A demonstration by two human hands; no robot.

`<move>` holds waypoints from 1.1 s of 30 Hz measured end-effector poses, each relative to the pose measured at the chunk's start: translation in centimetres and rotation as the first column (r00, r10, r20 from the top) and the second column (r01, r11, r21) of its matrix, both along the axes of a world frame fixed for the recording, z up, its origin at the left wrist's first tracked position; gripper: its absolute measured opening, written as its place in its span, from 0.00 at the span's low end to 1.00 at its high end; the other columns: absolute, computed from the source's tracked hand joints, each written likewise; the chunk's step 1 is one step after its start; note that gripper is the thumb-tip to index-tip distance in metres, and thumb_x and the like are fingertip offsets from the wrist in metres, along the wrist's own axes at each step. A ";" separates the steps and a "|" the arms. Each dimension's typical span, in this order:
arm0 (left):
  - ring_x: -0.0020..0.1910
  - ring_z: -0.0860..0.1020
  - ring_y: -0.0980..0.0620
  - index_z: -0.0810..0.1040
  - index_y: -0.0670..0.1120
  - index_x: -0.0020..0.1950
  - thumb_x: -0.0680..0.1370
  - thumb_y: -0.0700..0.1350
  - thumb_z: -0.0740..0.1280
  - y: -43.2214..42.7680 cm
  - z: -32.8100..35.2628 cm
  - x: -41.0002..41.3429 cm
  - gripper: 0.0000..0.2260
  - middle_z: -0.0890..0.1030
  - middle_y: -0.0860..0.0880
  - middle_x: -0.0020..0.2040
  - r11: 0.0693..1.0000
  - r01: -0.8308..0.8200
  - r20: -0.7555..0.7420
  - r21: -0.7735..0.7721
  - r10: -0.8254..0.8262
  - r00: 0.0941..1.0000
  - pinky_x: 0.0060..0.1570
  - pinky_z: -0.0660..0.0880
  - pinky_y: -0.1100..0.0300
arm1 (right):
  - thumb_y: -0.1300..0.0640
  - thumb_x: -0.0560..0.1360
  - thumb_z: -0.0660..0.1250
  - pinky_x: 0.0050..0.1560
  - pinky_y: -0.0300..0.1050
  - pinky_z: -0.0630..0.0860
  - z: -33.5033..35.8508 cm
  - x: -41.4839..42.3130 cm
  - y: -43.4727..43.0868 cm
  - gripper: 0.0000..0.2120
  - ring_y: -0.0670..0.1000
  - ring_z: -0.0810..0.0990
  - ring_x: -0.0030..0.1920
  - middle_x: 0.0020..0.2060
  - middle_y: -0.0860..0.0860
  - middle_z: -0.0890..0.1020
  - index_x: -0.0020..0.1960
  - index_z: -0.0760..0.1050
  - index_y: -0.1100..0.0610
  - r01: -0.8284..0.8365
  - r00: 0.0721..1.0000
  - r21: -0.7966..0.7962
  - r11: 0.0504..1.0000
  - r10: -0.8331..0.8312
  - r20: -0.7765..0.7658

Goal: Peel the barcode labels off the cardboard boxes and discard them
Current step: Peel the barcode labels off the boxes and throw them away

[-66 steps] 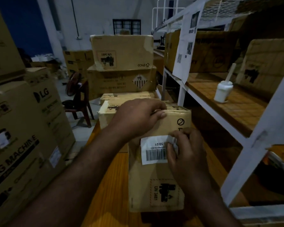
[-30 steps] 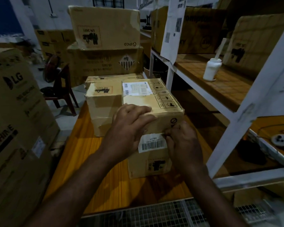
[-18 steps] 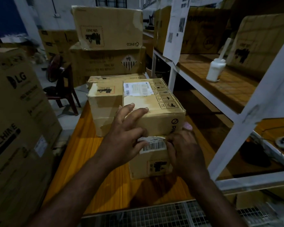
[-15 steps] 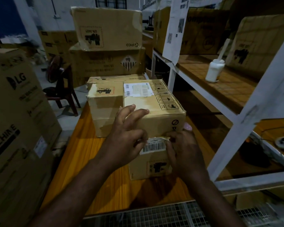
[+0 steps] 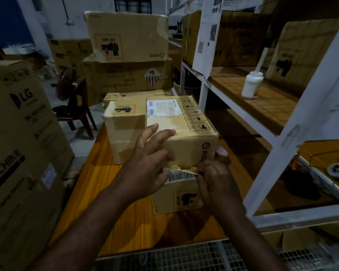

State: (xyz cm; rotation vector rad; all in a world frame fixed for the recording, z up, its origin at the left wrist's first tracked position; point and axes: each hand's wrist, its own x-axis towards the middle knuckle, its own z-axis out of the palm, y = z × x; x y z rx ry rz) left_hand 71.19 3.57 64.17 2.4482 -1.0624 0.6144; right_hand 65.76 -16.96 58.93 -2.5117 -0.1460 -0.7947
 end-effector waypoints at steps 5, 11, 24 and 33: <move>0.77 0.51 0.41 0.83 0.52 0.42 0.70 0.50 0.75 -0.3 0.0 -0.5 0.04 0.60 0.51 0.77 0.996 -0.053 0.050 0.077 0.049 0.998 0.70 0.55 0.50 | 0.60 0.75 0.67 0.47 0.39 0.69 0.3 -0.4 0.1 0.04 0.48 0.76 0.49 0.48 0.49 0.80 0.50 0.77 0.53 0.010 0.999 -0.001 1.000 -0.010 -0.039; 0.76 0.53 0.43 0.85 0.55 0.38 0.67 0.50 0.77 -0.6 0.3 -0.9 0.03 0.61 0.53 0.77 0.993 -0.091 0.032 0.072 0.089 0.996 0.67 0.59 0.51 | 0.52 0.79 0.61 0.50 0.42 0.74 -0.6 -1.1 0.0 0.09 0.51 0.77 0.55 0.55 0.50 0.78 0.59 0.72 0.50 0.012 0.999 0.027 1.000 -0.011 -0.040; 0.77 0.52 0.40 0.84 0.57 0.37 0.65 0.54 0.78 -0.3 0.5 -0.7 0.05 0.61 0.51 0.77 0.996 0.002 0.002 0.090 -0.003 1.000 0.70 0.62 0.43 | 0.49 0.73 0.59 0.53 0.58 0.75 1.5 -0.3 3.2 0.14 0.54 0.78 0.53 0.50 0.47 0.79 0.56 0.75 0.47 -0.018 0.999 -0.311 0.950 0.030 0.032; 0.79 0.44 0.44 0.83 0.55 0.44 0.64 0.62 0.76 0.7 1.2 -1.1 0.15 0.51 0.54 0.79 0.978 -0.040 -0.002 0.206 0.041 0.999 0.68 0.63 0.44 | 0.53 0.69 0.73 0.50 0.53 0.73 0.5 -0.3 2.3 0.07 0.52 0.76 0.51 0.46 0.43 0.78 0.46 0.78 0.47 -0.052 0.998 -0.260 0.964 0.061 0.024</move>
